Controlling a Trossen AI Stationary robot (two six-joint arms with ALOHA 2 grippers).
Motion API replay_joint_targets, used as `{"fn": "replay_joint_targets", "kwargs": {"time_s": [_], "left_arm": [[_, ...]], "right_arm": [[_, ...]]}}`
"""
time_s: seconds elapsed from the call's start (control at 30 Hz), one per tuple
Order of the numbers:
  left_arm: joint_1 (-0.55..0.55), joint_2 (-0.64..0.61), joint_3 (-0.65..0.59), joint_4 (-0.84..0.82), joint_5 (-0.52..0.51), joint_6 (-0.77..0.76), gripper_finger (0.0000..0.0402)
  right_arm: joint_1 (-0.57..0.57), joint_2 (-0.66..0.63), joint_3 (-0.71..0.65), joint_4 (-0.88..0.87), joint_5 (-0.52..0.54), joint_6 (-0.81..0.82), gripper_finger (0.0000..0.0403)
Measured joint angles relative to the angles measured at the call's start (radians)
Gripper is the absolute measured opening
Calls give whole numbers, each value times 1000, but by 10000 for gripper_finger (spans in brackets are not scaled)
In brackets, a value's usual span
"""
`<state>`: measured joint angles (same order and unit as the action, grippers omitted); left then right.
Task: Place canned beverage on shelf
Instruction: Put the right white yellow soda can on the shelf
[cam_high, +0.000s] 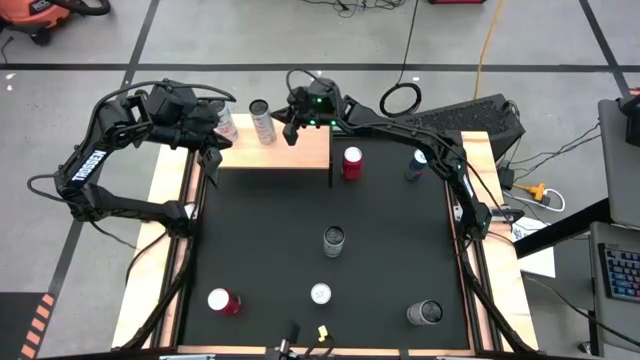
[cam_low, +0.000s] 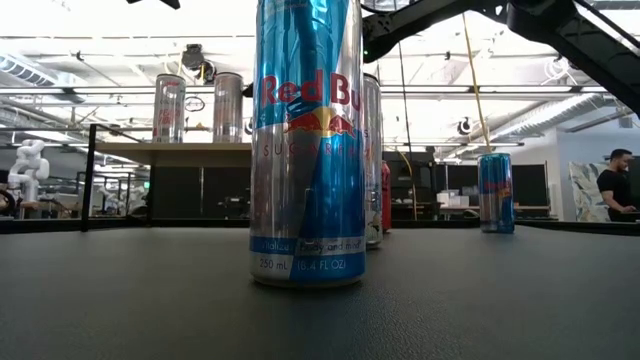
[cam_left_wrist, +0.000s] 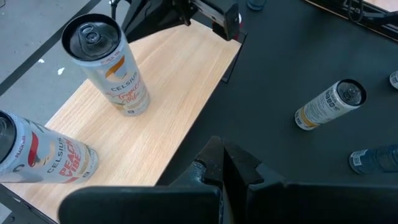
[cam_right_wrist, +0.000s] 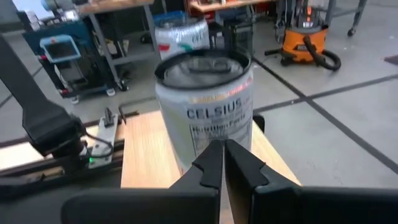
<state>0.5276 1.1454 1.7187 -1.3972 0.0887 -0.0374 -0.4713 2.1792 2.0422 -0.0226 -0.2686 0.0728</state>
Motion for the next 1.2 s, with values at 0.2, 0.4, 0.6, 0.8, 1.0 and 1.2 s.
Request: {"fn": "replay_joint_targets", "kwargs": {"time_s": [0.2, 0.4, 0.6, 0.8, 1.0, 1.2], "left_arm": [[0, 0, 0, 9, 0, -1, 1], [0, 0, 0, 37, 0, -2, 1], [0, 1, 0, 35, 0, -4, 1], [0, 1, 0, 35, 0, 24, 1], [0, 1, 0, 35, 0, 24, 1], [0, 1, 0, 34, 0, 20, 1]], "right_arm": [[0, 0, 0, 40, -46, 25, 0], [2, 33, 1, 94, -47, 68, 0], [0, 69, 0, 129, -48, 72, 0], [-7, 71, 0, 174, -49, 79, 0], [-7, 71, 1, 188, -50, 91, 0], [-7, 71, 0, 179, -51, 91, 0]]}}
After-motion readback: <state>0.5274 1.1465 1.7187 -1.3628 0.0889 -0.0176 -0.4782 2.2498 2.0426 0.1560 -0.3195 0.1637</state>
